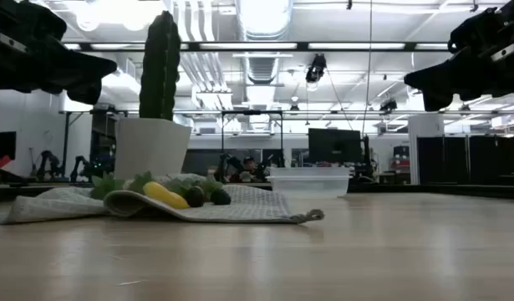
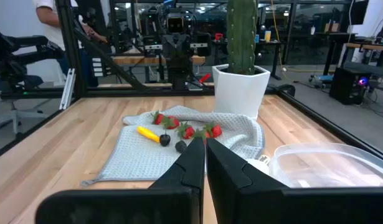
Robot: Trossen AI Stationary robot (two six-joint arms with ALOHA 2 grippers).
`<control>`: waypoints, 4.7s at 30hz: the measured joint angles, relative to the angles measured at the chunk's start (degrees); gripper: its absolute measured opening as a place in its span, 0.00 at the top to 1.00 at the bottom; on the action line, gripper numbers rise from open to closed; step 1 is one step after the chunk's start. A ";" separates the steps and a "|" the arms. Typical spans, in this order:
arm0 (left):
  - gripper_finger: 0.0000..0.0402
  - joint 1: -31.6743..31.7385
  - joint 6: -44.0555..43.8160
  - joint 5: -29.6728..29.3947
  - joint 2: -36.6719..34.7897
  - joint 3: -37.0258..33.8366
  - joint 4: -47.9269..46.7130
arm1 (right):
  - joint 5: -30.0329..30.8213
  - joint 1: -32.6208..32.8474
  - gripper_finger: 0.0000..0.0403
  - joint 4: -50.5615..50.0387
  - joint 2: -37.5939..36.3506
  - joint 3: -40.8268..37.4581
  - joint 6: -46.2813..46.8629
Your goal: Pick and placing Produce into tupperware
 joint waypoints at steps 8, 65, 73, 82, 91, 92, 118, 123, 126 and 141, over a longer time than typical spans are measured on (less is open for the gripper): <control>1.00 0.01 0.00 0.00 0.00 0.01 0.01 | 0.00 -0.02 0.98 0.00 0.00 -0.02 0.00; 1.00 0.00 -0.01 0.00 0.00 0.01 0.00 | 0.01 0.00 0.98 0.00 -0.01 0.00 0.00; 1.00 0.02 0.01 0.02 0.01 0.01 0.00 | 0.01 -0.01 0.98 0.00 0.00 -0.02 0.00; 1.00 0.01 -0.01 0.02 -0.01 0.00 0.01 | 0.01 -0.01 0.98 0.00 0.00 -0.01 0.00; 1.00 0.02 -0.01 0.02 0.01 0.01 0.00 | 0.00 -0.02 0.98 0.00 0.00 -0.02 0.00; 1.00 0.02 0.01 0.00 0.01 0.01 0.02 | 0.02 -0.02 0.98 0.00 0.00 0.00 0.00; 1.00 0.01 -0.01 0.02 0.00 0.00 0.00 | 0.01 -0.02 0.98 0.00 0.00 0.00 0.00; 1.00 0.00 0.00 0.02 0.01 0.01 0.01 | 0.00 0.00 0.98 0.00 0.00 -0.02 0.00; 1.00 0.02 0.00 0.00 -0.01 0.00 0.00 | 0.02 0.00 0.98 0.00 0.00 -0.02 0.00; 1.00 0.01 0.00 0.00 0.01 0.01 0.01 | -0.01 0.00 0.98 2.33 -0.02 0.00 5.70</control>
